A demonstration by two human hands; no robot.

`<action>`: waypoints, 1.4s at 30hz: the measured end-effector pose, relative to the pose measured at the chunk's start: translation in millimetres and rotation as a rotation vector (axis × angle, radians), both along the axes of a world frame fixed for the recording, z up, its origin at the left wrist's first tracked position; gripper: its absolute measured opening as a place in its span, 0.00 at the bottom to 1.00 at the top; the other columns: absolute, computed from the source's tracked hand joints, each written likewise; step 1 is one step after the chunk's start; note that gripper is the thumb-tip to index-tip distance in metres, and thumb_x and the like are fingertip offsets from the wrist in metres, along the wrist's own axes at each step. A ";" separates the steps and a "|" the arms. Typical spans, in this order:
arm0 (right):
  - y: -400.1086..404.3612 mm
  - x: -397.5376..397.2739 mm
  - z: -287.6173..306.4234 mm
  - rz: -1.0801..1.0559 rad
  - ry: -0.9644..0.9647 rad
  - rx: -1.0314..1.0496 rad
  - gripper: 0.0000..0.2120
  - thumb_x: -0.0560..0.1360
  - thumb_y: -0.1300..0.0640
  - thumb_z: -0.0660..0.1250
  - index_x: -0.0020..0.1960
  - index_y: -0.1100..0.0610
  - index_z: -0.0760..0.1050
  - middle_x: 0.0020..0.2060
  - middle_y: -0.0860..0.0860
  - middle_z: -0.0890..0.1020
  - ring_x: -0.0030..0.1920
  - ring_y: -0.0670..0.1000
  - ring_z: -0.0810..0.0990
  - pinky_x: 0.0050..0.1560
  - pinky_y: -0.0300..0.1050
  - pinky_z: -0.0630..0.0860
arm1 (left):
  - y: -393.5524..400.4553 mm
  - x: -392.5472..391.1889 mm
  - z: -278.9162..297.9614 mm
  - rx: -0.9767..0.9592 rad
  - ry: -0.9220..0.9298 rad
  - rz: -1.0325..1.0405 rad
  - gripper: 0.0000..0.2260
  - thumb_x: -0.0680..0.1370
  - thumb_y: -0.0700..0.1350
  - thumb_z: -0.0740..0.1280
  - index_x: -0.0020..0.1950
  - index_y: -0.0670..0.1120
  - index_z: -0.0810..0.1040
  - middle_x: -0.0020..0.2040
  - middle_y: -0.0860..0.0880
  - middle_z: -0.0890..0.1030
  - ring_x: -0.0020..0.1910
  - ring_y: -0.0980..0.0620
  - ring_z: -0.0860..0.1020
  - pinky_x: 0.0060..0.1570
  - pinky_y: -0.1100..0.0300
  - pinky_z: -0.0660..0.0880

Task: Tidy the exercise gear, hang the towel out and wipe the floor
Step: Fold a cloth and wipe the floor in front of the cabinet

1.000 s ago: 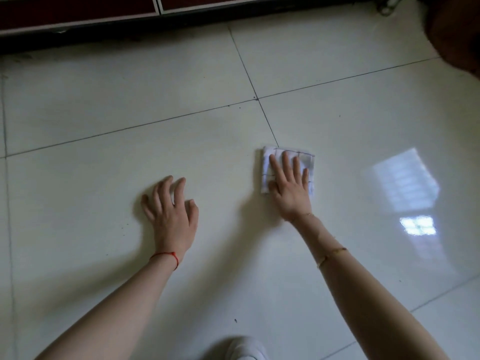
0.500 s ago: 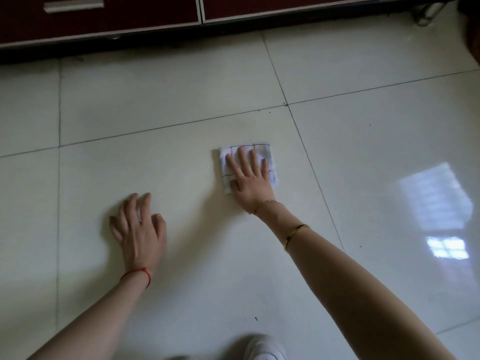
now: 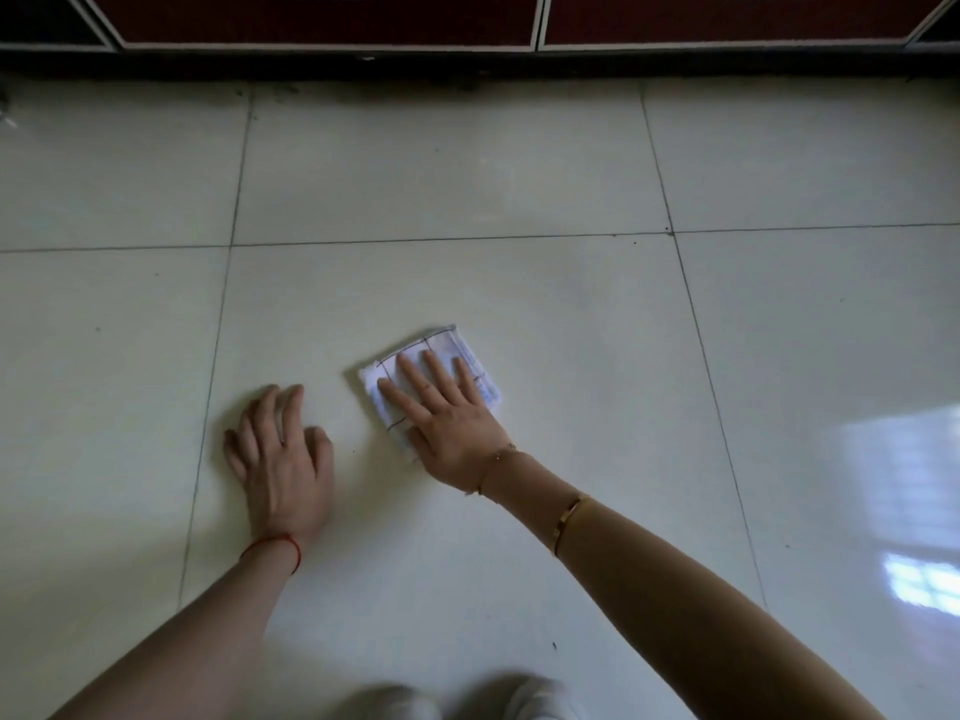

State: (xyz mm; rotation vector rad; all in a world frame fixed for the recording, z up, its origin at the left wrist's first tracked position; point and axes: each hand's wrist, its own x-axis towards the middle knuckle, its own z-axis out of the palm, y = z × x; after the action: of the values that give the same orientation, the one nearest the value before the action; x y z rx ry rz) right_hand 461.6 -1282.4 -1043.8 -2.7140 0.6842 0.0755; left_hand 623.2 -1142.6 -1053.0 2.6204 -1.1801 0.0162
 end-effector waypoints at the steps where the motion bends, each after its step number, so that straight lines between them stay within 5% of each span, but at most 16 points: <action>1: -0.8 -3.2 -1.9 0.011 -0.022 -0.005 0.28 0.79 0.49 0.47 0.78 0.50 0.52 0.78 0.54 0.51 0.78 0.59 0.44 0.75 0.63 0.41 | 1.5 1.6 0.3 0.008 0.000 -0.004 0.23 0.76 0.46 0.57 0.72 0.47 0.68 0.72 0.44 0.67 0.69 0.39 0.67 0.69 0.40 0.60; 10: -55.1 14.8 0.5 -0.106 -0.007 0.011 0.29 0.78 0.46 0.44 0.79 0.49 0.49 0.78 0.53 0.48 0.77 0.59 0.41 0.75 0.62 0.39 | 3.6 7.1 -1.0 0.042 0.018 -0.008 0.24 0.77 0.48 0.57 0.73 0.47 0.68 0.73 0.43 0.67 0.70 0.39 0.66 0.72 0.39 0.56; 20: -144.6 127.5 9.0 -0.289 0.113 0.001 0.28 0.81 0.50 0.48 0.79 0.48 0.43 0.78 0.53 0.42 0.77 0.58 0.37 0.74 0.61 0.35 | 2.6 12.2 1.2 0.081 0.029 -0.020 0.23 0.77 0.47 0.59 0.74 0.47 0.68 0.74 0.45 0.67 0.72 0.40 0.65 0.72 0.37 0.55; 34: -53.7 246.2 5.1 0.262 0.132 -0.100 0.28 0.81 0.48 0.47 0.79 0.49 0.41 0.78 0.53 0.42 0.77 0.59 0.38 0.75 0.62 0.38 | 1.4 12.6 4.6 0.082 0.032 -0.003 0.24 0.77 0.47 0.60 0.74 0.48 0.68 0.75 0.45 0.66 0.74 0.43 0.63 0.73 0.39 0.54; 42: -90.5 231.5 7.6 0.107 0.106 -0.048 0.28 0.81 0.49 0.48 0.79 0.48 0.42 0.78 0.53 0.42 0.77 0.57 0.37 0.75 0.59 0.35 | 0.9 12.8 4.0 0.075 0.015 -0.002 0.23 0.77 0.46 0.61 0.74 0.47 0.69 0.74 0.44 0.67 0.72 0.42 0.65 0.73 0.39 0.55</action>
State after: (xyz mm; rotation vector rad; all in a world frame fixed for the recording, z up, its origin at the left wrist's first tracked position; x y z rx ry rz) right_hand 693.2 -1372.9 -1036.2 -2.8085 0.5759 0.2326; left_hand 636.0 -1141.8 -1048.9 2.6794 -1.2006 -0.0486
